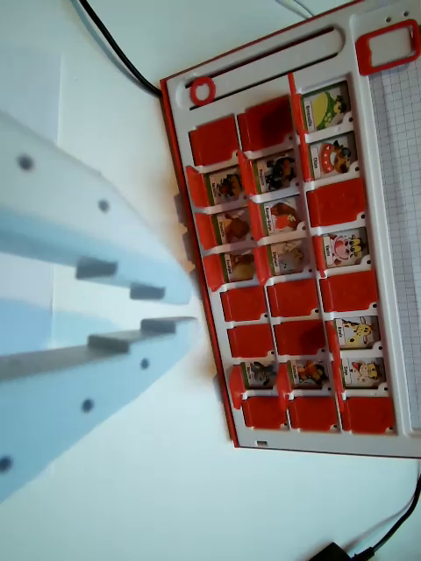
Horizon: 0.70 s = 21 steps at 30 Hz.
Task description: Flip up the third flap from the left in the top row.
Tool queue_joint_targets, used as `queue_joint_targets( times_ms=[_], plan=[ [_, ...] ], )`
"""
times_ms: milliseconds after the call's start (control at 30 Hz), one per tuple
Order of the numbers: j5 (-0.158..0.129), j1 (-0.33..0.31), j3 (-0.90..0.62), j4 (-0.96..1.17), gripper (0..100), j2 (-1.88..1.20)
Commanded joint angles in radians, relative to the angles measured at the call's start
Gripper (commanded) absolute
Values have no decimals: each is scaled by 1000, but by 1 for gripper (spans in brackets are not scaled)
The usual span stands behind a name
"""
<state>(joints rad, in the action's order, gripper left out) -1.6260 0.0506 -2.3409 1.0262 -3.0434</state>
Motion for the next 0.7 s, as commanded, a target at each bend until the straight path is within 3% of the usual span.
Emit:
queue_joint_targets(
  times_ms=[0,200,667],
  plan=[
    [-9,-28,-35,94,1,-172],
    [11,-41,-9,209,1,-229],
    [-11,-38,-2,199,1,-229]
  ],
)
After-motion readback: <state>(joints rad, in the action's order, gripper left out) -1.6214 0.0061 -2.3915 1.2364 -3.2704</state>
